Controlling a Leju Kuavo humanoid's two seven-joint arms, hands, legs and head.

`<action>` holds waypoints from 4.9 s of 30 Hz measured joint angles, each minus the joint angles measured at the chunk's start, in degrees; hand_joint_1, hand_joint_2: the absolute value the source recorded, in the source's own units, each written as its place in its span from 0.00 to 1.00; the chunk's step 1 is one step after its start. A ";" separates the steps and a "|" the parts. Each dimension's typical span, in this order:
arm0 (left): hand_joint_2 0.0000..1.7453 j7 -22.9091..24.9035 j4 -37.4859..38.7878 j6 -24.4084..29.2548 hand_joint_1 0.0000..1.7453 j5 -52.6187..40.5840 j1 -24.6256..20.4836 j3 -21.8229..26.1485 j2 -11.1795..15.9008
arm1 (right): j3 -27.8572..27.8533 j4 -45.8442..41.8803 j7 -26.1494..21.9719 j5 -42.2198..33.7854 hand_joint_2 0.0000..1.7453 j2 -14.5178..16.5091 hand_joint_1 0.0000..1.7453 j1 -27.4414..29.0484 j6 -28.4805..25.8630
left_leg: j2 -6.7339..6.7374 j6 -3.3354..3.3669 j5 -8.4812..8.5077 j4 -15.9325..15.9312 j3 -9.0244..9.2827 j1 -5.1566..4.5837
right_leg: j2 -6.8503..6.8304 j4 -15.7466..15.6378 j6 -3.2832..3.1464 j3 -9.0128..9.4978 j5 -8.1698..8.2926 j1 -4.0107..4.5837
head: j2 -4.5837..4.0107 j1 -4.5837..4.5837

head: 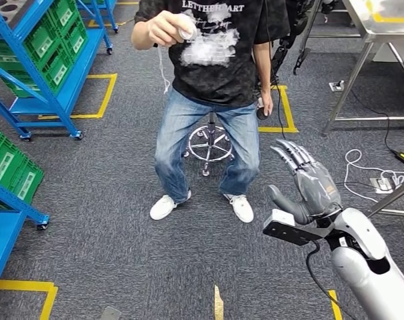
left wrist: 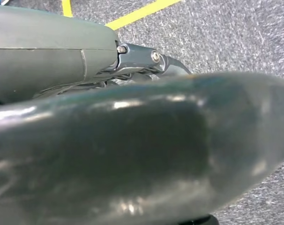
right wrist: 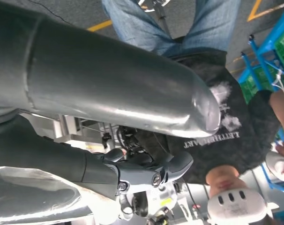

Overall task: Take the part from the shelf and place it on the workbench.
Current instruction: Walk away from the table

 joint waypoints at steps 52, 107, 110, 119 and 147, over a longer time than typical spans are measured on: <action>0.00 -1.07 -0.04 0.93 0.00 0.17 0.41 -0.04 0.27 | -4.21 -1.14 -1.57 -2.19 1.00 -0.02 0.00 7.69 -1.86 | -2.15 0.94 2.07 -2.69 1.11 0.52 | 0.28 14.01 1.58 -5.23 -6.98 -0.28 | -0.01 0.58; 0.00 -0.85 -0.07 0.51 0.00 -0.15 0.43 -0.16 0.75 | -4.82 -2.31 -2.87 -0.24 1.00 -0.03 0.00 7.35 -1.63 | 2.60 0.09 2.47 -2.18 -0.18 0.51 | -4.79 1.14 1.82 3.78 -4.97 -0.60 | -0.01 -0.29; 0.00 -0.73 -0.07 0.45 0.00 -0.17 0.08 -0.28 0.80 | -4.72 -2.22 -2.87 -0.16 1.00 -0.04 0.00 7.04 -1.46 | 0.47 0.68 2.52 -2.38 -0.03 0.72 | -0.29 11.22 2.14 -1.57 -9.29 -0.73 | 0.00 0.09; 0.00 -0.41 -0.07 0.37 0.00 -0.17 0.22 -0.33 0.74 | -4.18 -2.11 -2.76 -0.09 1.00 -0.10 0.00 7.07 -1.15 | -6.26 -0.92 2.36 -1.67 -0.44 0.96 | 4.15 0.16 1.53 1.58 -1.65 -1.15 | -0.02 0.03; 1.00 1.38 -0.13 4.25 0.00 1.06 0.78 -0.10 -0.09 | -6.18 -1.55 10.95 -4.46 1.00 0.57 0.00 10.75 2.43 | -0.42 -0.12 1.37 -2.32 1.40 0.71 | 0.41 2.00 2.12 0.10 -1.10 -0.75 | -0.02 -0.09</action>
